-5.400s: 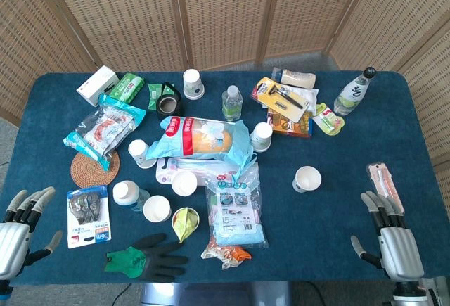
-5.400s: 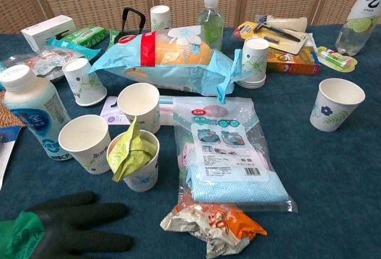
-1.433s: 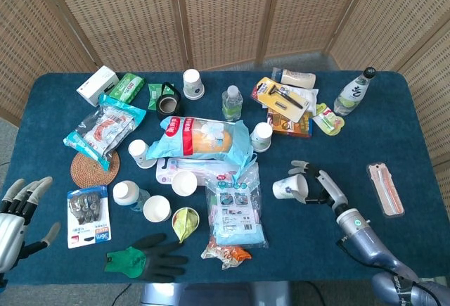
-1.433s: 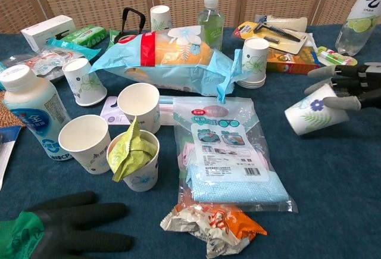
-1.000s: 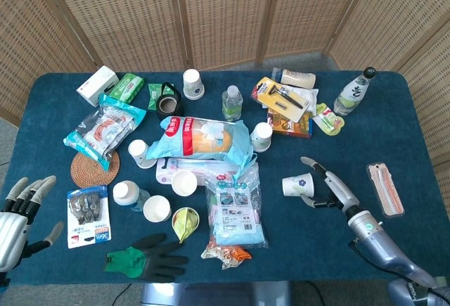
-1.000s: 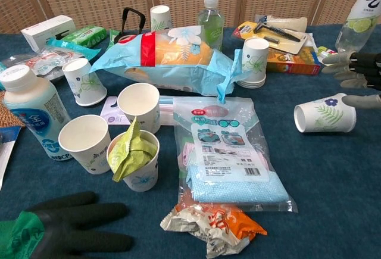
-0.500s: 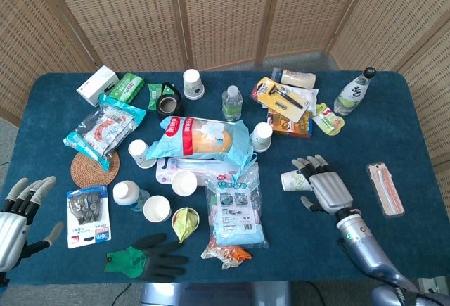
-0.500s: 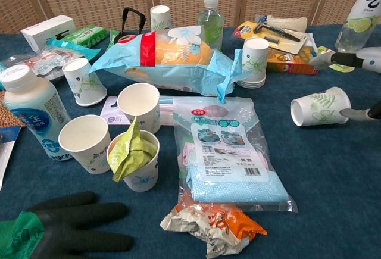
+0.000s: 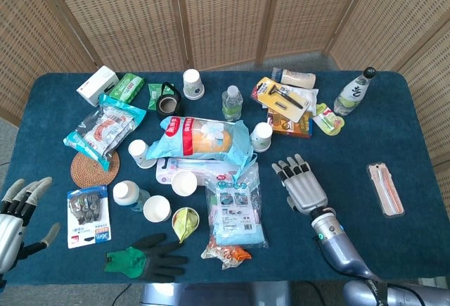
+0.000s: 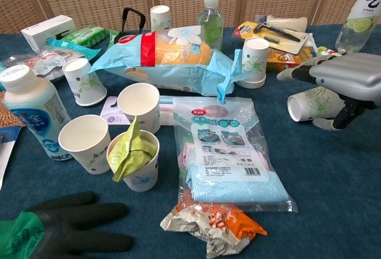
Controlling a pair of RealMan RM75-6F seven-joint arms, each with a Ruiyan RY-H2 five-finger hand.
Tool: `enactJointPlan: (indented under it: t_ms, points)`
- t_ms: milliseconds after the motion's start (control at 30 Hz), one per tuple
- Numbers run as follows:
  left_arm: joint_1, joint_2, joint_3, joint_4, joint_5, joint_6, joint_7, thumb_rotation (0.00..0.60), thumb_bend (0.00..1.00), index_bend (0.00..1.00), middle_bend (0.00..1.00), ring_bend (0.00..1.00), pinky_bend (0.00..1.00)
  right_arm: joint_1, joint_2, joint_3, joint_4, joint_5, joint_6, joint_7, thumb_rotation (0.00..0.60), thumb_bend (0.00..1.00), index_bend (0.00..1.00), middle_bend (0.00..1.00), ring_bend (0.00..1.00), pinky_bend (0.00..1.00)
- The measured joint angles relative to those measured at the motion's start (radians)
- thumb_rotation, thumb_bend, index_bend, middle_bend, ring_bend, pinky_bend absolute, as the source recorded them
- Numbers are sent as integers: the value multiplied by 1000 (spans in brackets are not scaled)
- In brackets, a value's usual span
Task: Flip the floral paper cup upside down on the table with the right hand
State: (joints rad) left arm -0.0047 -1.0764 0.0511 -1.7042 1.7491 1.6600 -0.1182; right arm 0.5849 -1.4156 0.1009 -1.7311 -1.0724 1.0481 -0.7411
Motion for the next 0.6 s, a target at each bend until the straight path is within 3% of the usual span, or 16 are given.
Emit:
enactJointPlan:
  t_ms: [600]
  points:
    - [4,2,3,13,1,8,-25,600,399,61,150,157,0,54,-67,-37,103,105,12,-117,600,378,132,216,0,0]
